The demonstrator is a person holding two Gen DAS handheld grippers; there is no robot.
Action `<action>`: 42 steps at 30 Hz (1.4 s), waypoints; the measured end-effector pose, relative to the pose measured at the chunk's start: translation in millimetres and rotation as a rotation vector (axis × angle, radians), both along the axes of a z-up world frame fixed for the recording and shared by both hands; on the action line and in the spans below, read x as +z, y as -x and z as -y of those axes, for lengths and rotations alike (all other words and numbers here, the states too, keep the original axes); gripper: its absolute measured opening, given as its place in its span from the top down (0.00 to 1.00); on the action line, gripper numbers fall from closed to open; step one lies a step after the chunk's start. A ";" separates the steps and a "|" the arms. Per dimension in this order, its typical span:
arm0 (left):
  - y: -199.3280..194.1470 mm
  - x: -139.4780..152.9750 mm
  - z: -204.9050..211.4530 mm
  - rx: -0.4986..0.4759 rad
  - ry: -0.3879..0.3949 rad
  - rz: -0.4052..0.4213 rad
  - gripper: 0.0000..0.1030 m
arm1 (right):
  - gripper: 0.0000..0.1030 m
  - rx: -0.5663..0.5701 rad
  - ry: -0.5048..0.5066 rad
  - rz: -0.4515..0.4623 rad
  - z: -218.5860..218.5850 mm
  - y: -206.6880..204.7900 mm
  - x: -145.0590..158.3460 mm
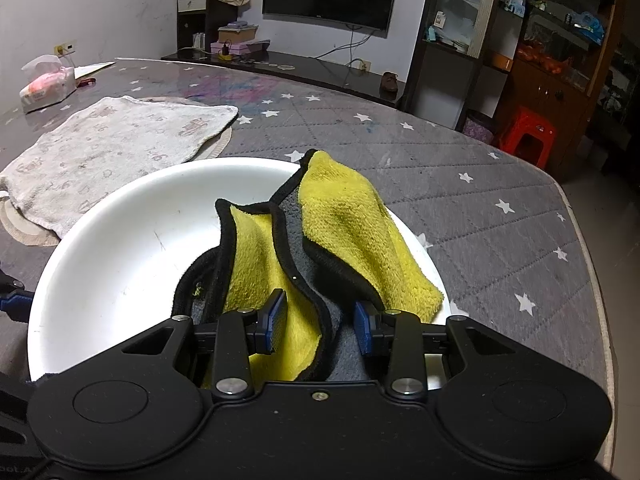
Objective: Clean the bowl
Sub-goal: 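Rub the cloth back and forth across the bowl interior with the right tool, then scrub the yellow cloth over the bowl bottom with the right tool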
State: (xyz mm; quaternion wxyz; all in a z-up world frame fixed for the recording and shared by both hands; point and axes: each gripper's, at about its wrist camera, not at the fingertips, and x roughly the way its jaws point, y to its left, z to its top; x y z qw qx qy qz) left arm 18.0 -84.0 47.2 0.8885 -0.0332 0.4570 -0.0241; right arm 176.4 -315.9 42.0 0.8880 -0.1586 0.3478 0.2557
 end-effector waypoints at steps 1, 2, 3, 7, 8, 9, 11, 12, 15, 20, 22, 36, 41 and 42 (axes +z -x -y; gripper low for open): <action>-0.4 -0.1 -0.2 0.000 0.000 0.000 0.42 | 0.63 -0.001 0.001 0.000 0.5 0.8 0.1; -0.5 -0.2 -0.2 0.000 0.000 0.000 0.42 | 0.63 -0.002 0.001 -0.001 1.2 1.6 0.3; -0.5 -0.4 -0.1 0.000 -0.001 0.000 0.42 | 0.63 -0.003 0.001 -0.003 2.1 2.8 0.4; -2.1 -1.3 -1.2 -0.001 -0.001 0.004 0.42 | 0.63 -0.005 0.002 -0.003 5.5 9.7 0.6; -2.6 -1.5 -1.5 -0.002 -0.001 0.005 0.42 | 0.63 -0.006 0.001 -0.003 6.3 11.7 0.5; -2.8 -1.8 -1.9 -0.002 -0.001 0.006 0.42 | 0.63 -0.007 0.001 -0.004 6.7 12.9 0.5; 0.7 -2.1 -0.8 -0.002 -0.001 0.007 0.42 | 0.63 -0.008 0.000 -0.004 7.6 15.6 0.6; 0.4 -2.3 -1.3 -0.001 0.000 0.007 0.42 | 0.63 -0.008 0.001 -0.005 8.2 17.4 0.8; 0.7 -2.4 -1.0 -0.001 -0.002 0.008 0.42 | 0.62 -0.004 0.006 -0.007 9.3 22.5 1.7; -0.2 -2.9 -1.7 -0.003 -0.002 0.008 0.42 | 0.62 0.005 0.011 -0.008 10.3 27.2 2.4; -1.3 -3.1 -2.2 -0.003 -0.001 0.007 0.42 | 0.61 0.008 0.013 -0.008 10.7 29.2 2.8; 1.3 -1.8 -2.8 -0.003 0.004 0.008 0.42 | 0.48 0.048 0.039 -0.026 7.0 35.8 6.0; -0.2 -1.9 -3.8 -0.005 0.003 0.005 0.42 | 0.48 0.055 0.040 -0.029 7.2 34.8 6.0; -0.5 -2.1 -4.3 -0.006 0.002 0.005 0.42 | 0.47 0.057 0.039 -0.031 7.3 34.3 6.0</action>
